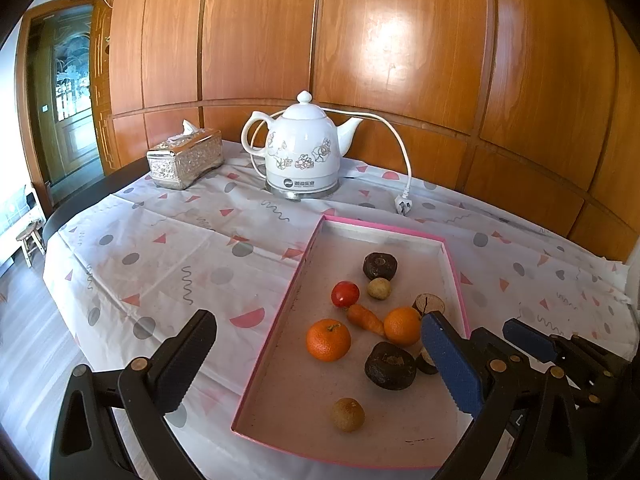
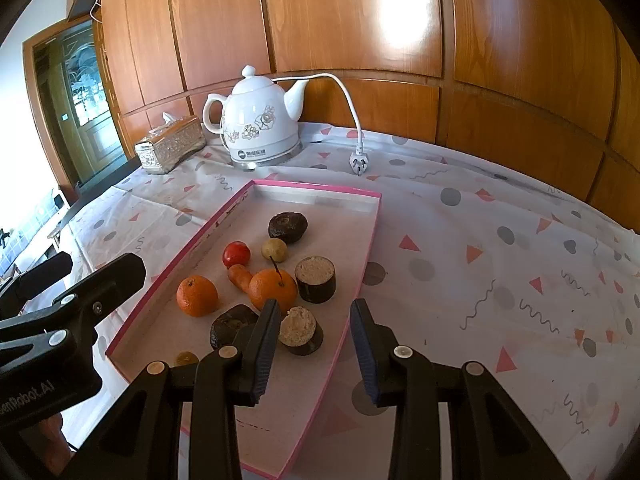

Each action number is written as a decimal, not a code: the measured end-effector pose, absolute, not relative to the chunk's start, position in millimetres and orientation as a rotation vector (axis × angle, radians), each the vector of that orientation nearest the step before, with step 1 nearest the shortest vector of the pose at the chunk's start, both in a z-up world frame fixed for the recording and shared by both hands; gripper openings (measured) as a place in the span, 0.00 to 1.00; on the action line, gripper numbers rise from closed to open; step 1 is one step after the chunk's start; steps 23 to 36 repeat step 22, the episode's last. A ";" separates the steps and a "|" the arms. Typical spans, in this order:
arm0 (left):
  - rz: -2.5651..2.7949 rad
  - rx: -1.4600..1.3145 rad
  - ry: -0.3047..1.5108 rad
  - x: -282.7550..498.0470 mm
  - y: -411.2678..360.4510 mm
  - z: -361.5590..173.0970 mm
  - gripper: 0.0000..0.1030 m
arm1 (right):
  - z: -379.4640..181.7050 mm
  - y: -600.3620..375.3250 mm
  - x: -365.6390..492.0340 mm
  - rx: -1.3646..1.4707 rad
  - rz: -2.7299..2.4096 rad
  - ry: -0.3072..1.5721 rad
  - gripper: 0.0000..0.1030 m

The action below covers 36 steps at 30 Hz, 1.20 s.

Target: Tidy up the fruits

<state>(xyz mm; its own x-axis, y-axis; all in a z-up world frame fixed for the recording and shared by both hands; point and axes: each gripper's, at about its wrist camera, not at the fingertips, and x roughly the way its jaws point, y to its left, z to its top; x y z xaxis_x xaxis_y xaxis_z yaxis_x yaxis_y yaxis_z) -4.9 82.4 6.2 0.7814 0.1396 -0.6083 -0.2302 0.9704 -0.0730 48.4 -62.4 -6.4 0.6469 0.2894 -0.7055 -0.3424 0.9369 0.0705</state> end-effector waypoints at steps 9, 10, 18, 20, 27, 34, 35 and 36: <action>0.191 -0.149 0.643 -5.4 83.0 8.1 1.00 | -5.8 -63.0 47.9 -0.075 0.359 0.787 0.35; 0.190 -0.150 0.641 -5.7 82.5 8.0 1.00 | -5.7 -63.1 47.9 -0.075 0.360 0.788 0.35; 0.172 -0.147 0.635 -5.5 78.7 7.2 0.97 | -9.0 -70.9 50.4 -0.059 0.351 0.797 0.35; 0.169 -0.141 0.634 -5.3 77.3 7.2 0.97 | -9.1 -74.6 51.2 -0.057 0.343 0.795 0.35; 0.157 -0.143 0.643 -4.1 76.2 6.2 0.99 | -9.4 -81.0 51.9 -0.049 0.330 0.795 0.35; 0.157 -0.143 0.643 -4.1 76.2 6.2 0.99 | -9.4 -81.0 51.9 -0.049 0.330 0.795 0.35; 0.157 -0.143 0.643 -4.1 76.2 6.2 0.99 | -9.4 -81.0 51.9 -0.049 0.330 0.795 0.35; 0.157 -0.143 0.643 -4.1 76.2 6.2 0.99 | -9.4 -81.0 51.9 -0.049 0.330 0.795 0.35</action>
